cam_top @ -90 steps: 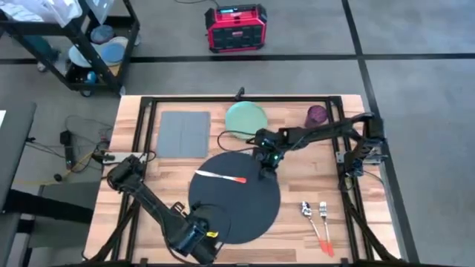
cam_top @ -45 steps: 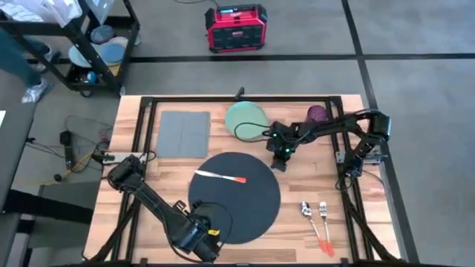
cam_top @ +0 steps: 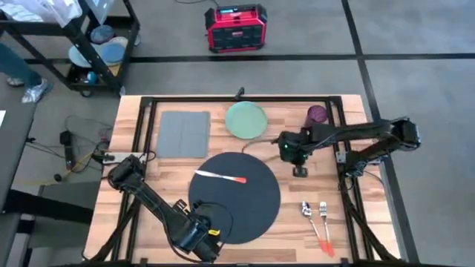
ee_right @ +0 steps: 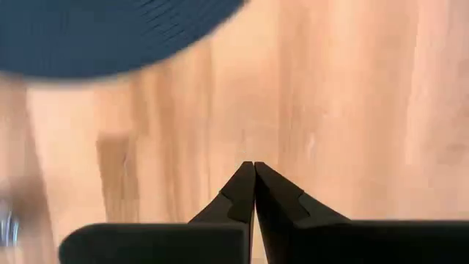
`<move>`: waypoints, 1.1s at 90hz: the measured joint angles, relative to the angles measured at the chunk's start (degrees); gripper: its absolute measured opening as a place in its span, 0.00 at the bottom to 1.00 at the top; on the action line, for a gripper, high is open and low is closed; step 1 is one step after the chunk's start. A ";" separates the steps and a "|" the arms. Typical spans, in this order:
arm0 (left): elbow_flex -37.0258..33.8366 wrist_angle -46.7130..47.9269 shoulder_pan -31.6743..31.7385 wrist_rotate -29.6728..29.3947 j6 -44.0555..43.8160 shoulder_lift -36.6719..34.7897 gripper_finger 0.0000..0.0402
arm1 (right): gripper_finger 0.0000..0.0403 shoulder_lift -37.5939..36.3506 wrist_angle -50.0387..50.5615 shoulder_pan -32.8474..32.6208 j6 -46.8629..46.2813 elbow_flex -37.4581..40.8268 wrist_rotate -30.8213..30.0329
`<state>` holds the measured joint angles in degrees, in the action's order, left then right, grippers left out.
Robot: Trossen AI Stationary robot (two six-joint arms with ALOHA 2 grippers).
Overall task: Set table place
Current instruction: Adjust the dark gray placemat on the table
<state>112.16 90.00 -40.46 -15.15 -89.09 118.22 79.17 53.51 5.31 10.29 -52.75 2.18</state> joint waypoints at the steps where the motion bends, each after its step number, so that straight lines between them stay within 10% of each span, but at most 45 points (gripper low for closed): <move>1: 0.00 0.00 0.01 -0.15 0.09 0.01 0.00 | 0.00 0.26 0.89 -0.29 0.45 -0.61 0.00; 35: -0.93 -0.43 -0.03 -0.94 -2.11 -0.01 0.00 | 0.00 15.03 -3.15 -3.41 2.11 -16.91 9.52; 99: -1.05 -1.03 -0.28 -0.73 -2.55 -0.01 0.00 | 0.00 32.59 -12.40 -2.07 6.36 -16.31 18.07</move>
<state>111.11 88.97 -40.75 -15.88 -91.64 118.21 111.77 41.10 3.25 16.65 -69.06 20.25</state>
